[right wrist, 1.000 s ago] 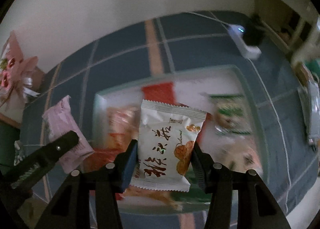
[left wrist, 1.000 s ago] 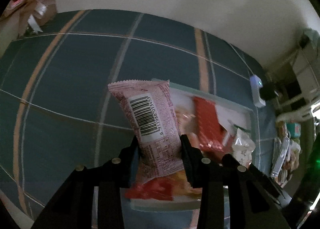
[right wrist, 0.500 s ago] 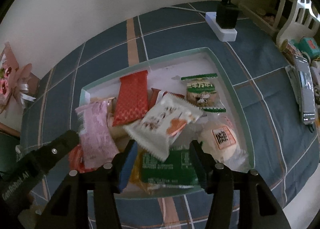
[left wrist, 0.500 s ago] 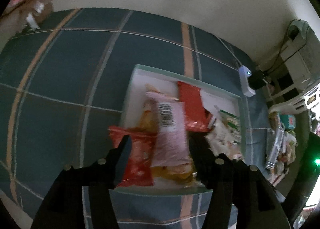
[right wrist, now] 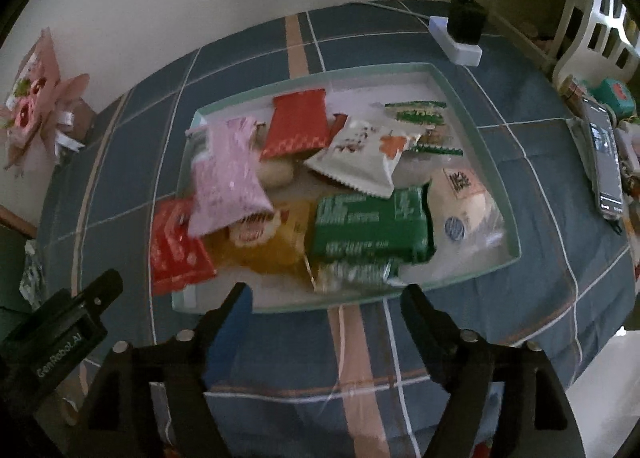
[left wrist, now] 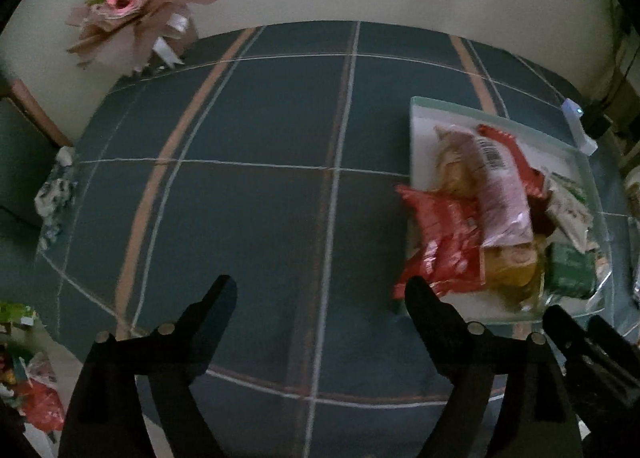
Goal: Organize snacks
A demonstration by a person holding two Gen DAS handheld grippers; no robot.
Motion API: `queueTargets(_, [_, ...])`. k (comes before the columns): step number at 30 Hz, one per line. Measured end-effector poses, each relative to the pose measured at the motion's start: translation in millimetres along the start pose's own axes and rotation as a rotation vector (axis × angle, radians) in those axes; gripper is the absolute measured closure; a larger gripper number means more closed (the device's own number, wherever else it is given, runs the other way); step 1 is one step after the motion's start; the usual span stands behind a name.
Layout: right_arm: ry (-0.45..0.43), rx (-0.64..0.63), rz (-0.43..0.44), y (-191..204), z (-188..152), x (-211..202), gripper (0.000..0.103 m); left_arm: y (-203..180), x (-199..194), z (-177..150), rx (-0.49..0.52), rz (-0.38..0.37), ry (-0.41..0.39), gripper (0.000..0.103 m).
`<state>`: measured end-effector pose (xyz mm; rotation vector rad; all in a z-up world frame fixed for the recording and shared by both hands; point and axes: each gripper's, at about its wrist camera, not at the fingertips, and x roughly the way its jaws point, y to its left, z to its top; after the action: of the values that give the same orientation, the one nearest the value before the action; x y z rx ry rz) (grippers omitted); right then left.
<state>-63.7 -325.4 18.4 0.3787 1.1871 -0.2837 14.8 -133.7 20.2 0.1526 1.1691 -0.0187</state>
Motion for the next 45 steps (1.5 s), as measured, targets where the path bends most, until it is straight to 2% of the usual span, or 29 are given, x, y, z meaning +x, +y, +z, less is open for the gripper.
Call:
queueTargets(10, [-0.023,-0.013,0.003,4.7,-13.9,-8.5,0.016,12.1,-12.3,-5.3,-0.023,0.000,-0.033,0.016])
queueTargets(18, [-0.027,-0.034,-0.007,10.1,-11.8,-8.3,0.016,8.9,-10.7,-1.6,0.001,-0.003,-0.008,0.016])
queueTargets(33, [-0.029,-0.040,-0.041,10.0,-9.1,-7.1,0.016,6.1,-10.8,-2.0,0.016,0.036,0.012,0.016])
queueTargets(35, [-0.029,-0.041,-0.042,9.7,-8.6,-6.6,0.014,6.8,-10.6,-1.9,0.012,0.037,0.014,0.016])
queueTargets(37, [-0.032,-0.043,-0.045,10.2,-8.6,-6.6,0.000,7.5,-9.6,-1.0,0.008,0.033,0.017,0.016])
queueTargets(45, [-0.041,-0.055,-0.049,11.8,-8.1,-7.7,0.000,9.7,-6.1,0.4,0.004,0.037,0.032,0.016])
